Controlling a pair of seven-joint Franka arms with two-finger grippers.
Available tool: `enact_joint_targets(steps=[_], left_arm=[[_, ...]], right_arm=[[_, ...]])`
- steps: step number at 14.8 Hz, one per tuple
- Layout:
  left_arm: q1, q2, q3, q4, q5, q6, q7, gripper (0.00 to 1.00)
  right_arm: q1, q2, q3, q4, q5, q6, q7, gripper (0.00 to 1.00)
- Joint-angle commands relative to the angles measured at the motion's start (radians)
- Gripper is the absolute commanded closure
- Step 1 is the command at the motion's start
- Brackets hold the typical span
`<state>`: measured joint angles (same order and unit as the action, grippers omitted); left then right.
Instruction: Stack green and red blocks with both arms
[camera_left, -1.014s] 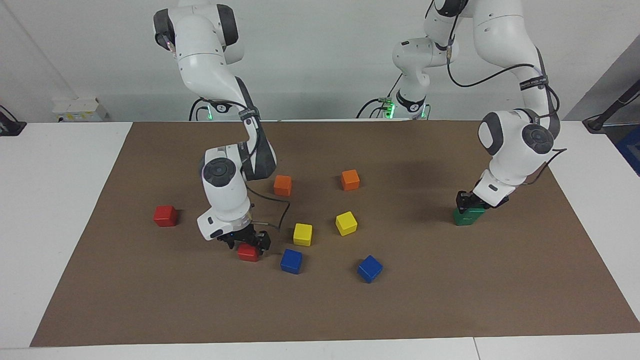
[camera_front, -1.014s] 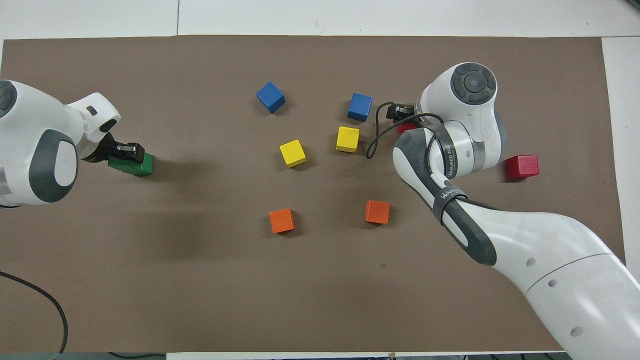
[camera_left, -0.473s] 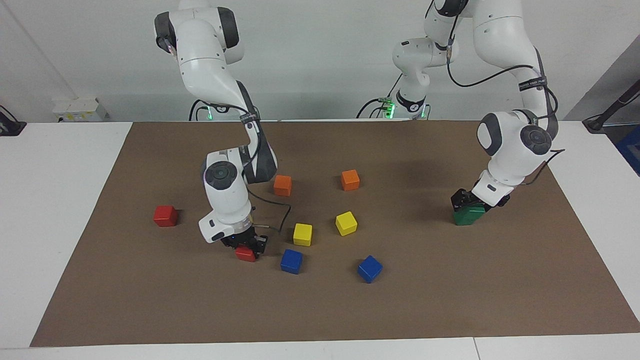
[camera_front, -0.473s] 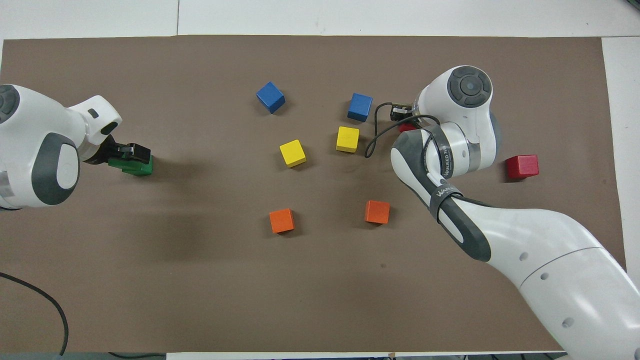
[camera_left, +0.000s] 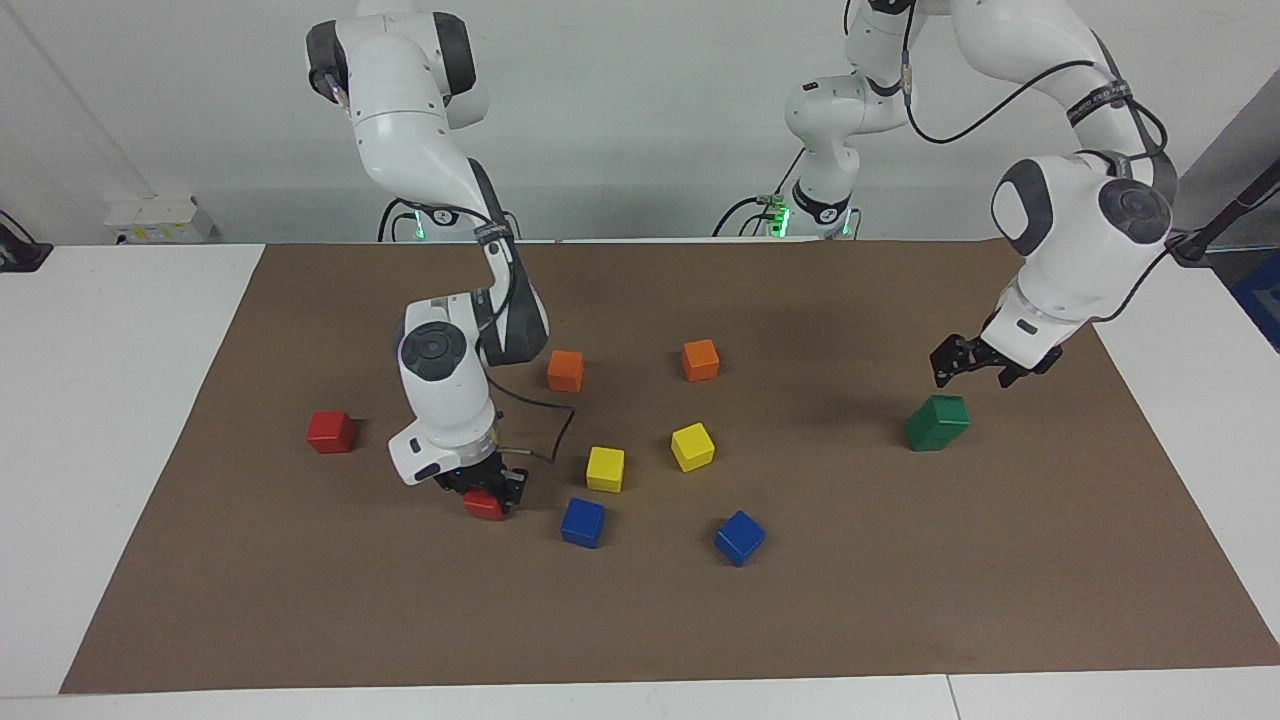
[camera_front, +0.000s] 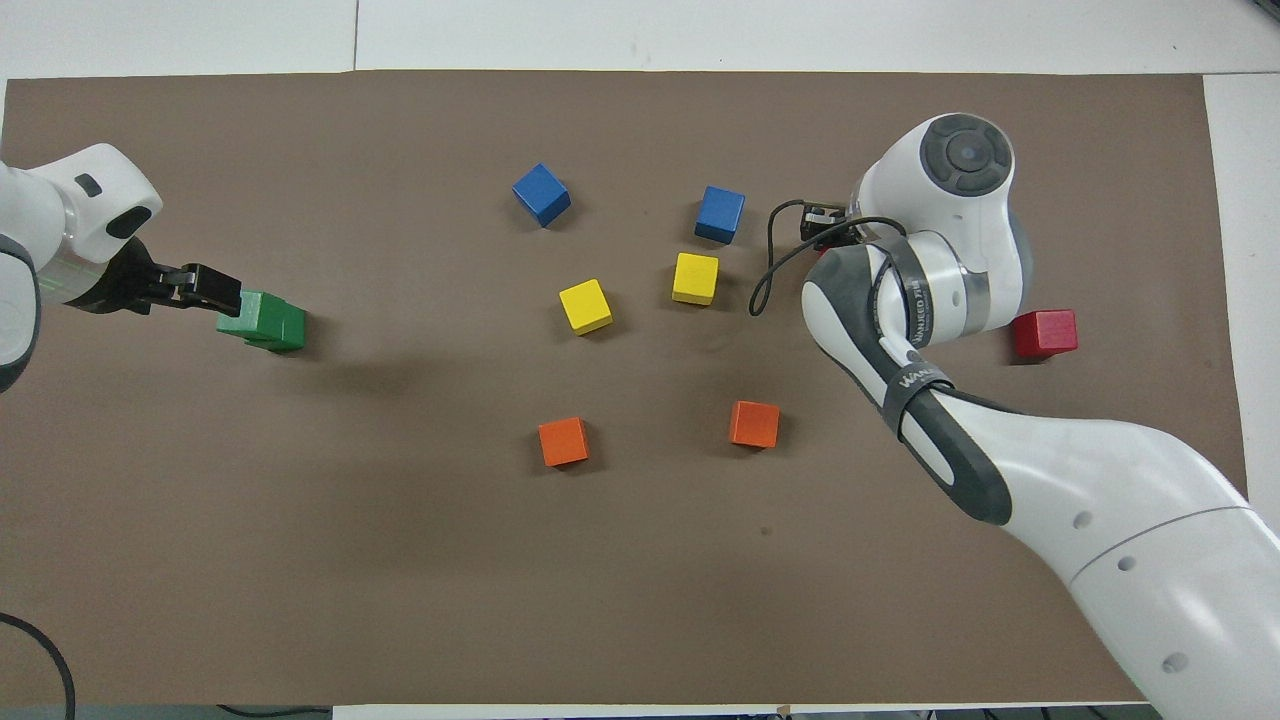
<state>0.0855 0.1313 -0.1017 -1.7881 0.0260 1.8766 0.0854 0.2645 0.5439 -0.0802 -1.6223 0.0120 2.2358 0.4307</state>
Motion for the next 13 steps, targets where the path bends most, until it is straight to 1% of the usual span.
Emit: enact_joint_targets(steps=[1, 4, 6, 8, 10, 13], left_arm=[[-0.01, -0.074, 0.002, -0.017, -0.015, -0.06, -0.027, 0.0], [-0.012, -0.139, 0.002, -0.017, -0.015, -0.117, -0.027, 0.0], [-0.015, -0.176, -0.001, -0.017, -0.015, -0.152, -0.03, 0.0], [-0.042, -0.205, -0.001, -0.016, -0.015, -0.209, -0.032, 0.0], [-0.078, -0.214, 0.005, -0.017, -0.015, -0.223, -0.047, 0.0], [-0.101, -0.211, 0.037, -0.014, -0.015, -0.226, -0.067, 0.0]], right_arm=[[-0.1, -0.149, 0.014, -0.074, 0.0, -0.106, -0.157, 1.0], [-0.177, -0.283, 0.013, -0.223, 0.0, -0.108, -0.286, 1.0], [-0.249, -0.338, 0.013, -0.31, -0.001, -0.067, -0.392, 1.0], [-0.315, -0.386, 0.014, -0.385, -0.001, -0.018, -0.481, 1.0], [-0.358, -0.4, 0.014, -0.438, 0.0, 0.047, -0.536, 1.0], [-0.369, -0.406, 0.014, -0.468, 0.0, 0.088, -0.543, 1.0]])
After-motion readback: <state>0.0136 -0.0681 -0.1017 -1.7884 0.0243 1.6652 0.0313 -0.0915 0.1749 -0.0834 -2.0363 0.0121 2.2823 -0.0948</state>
